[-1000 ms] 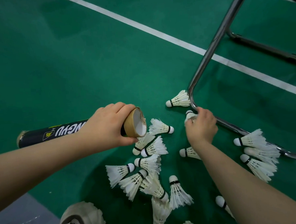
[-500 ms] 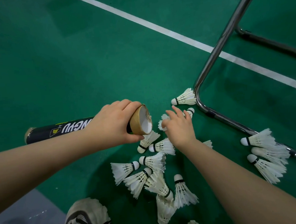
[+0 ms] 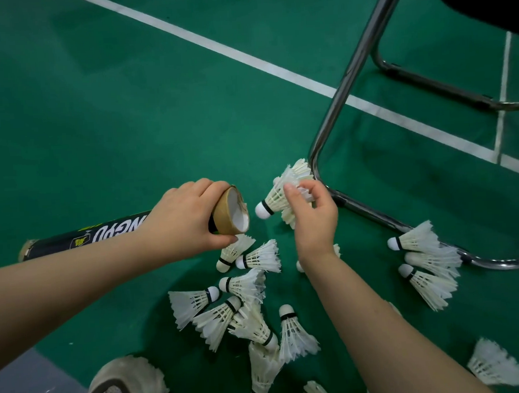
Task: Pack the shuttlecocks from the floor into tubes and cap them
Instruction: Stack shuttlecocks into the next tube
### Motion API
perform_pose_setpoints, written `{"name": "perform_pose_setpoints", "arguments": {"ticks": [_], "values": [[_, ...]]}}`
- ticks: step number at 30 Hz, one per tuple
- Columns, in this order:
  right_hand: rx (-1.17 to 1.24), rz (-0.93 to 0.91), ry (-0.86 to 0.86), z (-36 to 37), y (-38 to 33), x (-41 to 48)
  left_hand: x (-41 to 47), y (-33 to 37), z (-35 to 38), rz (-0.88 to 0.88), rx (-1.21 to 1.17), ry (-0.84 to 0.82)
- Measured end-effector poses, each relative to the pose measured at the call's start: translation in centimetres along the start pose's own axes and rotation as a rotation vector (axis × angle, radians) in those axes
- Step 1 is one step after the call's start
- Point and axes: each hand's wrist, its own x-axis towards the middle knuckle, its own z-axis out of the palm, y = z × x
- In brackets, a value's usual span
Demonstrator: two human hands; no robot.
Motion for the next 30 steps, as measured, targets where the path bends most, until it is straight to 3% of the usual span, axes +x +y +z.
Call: {"name": "perform_pose_setpoints", "arguments": {"ticks": [4,9,13,17,24,30], "values": [[0.102,-0.017,-0.058,0.0,-1.3,-1.2,0.8,1.5,0.2,0.025,0.001,0.022],[-0.03,-0.037,-0.182,-1.8,-1.7,-1.7,1.4,3.8,0.4,0.051,-0.004,0.057],[-0.376,-0.09,-0.329,-3.6,-1.5,-1.4,1.8,5.2,0.5,0.064,-0.001,0.07],[-0.817,-0.363,-0.457,-5.2,-2.0,-1.6,1.9,5.8,1.0,0.074,0.007,0.076],[-0.742,-0.018,-0.905,-4.3,-3.0,-1.0,1.5,5.4,1.1,0.088,0.03,0.005],[-1.209,-0.291,-0.908,-1.2,-2.1,-1.4,1.1,3.9,0.8,0.031,0.03,0.005]]}}
